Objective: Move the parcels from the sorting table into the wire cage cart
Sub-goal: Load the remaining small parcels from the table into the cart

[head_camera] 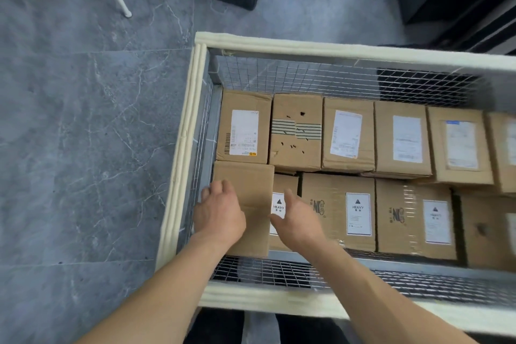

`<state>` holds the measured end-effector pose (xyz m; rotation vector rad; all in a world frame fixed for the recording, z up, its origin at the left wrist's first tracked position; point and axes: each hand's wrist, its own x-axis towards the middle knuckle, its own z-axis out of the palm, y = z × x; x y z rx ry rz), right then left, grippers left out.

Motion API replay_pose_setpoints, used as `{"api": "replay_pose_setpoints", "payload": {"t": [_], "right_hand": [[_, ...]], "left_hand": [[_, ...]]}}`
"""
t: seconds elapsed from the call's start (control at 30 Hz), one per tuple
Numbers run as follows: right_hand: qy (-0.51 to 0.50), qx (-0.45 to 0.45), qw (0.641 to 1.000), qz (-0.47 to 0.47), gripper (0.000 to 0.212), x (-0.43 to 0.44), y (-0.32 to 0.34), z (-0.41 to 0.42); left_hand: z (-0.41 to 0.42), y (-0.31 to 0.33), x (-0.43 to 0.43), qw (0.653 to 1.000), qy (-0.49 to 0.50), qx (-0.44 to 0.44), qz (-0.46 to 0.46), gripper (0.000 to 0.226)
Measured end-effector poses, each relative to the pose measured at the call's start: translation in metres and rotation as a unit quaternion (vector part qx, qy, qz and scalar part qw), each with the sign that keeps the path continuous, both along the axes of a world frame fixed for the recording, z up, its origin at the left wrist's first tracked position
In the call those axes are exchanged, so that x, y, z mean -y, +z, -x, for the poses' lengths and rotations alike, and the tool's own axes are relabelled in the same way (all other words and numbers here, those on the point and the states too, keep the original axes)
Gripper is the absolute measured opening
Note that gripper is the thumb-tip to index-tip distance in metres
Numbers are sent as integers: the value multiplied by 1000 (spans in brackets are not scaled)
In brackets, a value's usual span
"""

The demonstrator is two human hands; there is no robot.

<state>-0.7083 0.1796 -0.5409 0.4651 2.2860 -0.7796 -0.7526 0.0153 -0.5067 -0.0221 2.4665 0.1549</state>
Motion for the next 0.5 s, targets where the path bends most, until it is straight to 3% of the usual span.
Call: {"api": "replay_pose_setpoints", "payload": {"t": [0.1,0.23,0.5], "right_hand": [[21,-30,999,-24,26,-17,45,-1],[24,-89,993,-68,67,-47,114,-9],[-32,-214,957,-191,38,-99,266,-59]], "left_hand": [[2,38,-14,998,-49,-28,-10,71],[2,98,-35,989,-105,-90,-53,70],[-12,229,-106,925,-264,-193,-194,58]]}}
